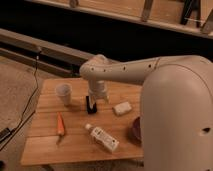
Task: Place the white sponge in the ceramic bowl
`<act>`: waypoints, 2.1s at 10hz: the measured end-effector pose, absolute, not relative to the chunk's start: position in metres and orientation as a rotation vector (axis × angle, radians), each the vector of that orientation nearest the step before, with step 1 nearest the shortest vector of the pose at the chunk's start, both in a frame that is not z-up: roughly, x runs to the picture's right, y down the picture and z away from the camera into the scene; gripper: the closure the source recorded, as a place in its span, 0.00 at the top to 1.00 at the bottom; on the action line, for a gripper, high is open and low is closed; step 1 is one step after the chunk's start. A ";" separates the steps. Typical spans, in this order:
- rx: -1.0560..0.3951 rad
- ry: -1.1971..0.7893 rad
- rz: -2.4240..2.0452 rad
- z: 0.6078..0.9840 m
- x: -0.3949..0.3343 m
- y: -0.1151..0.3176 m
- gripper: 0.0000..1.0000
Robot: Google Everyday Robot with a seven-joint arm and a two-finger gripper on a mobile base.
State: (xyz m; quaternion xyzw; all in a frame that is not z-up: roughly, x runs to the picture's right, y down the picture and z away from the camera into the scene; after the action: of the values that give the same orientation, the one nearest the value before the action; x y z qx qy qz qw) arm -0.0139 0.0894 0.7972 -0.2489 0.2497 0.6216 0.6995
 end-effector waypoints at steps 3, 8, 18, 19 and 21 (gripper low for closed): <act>-0.531 0.568 1.378 0.833 0.019 0.088 0.65; -0.511 0.569 1.394 0.873 0.055 0.086 0.65; -0.570 0.680 1.388 0.898 0.074 0.128 0.65; -0.569 0.692 1.379 0.901 0.074 0.131 0.65; -0.555 0.709 1.360 0.907 0.078 0.133 0.65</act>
State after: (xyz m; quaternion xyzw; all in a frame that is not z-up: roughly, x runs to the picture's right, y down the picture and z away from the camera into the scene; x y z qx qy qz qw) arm 0.0776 0.1333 0.9068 -0.2479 0.3165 0.6070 0.6855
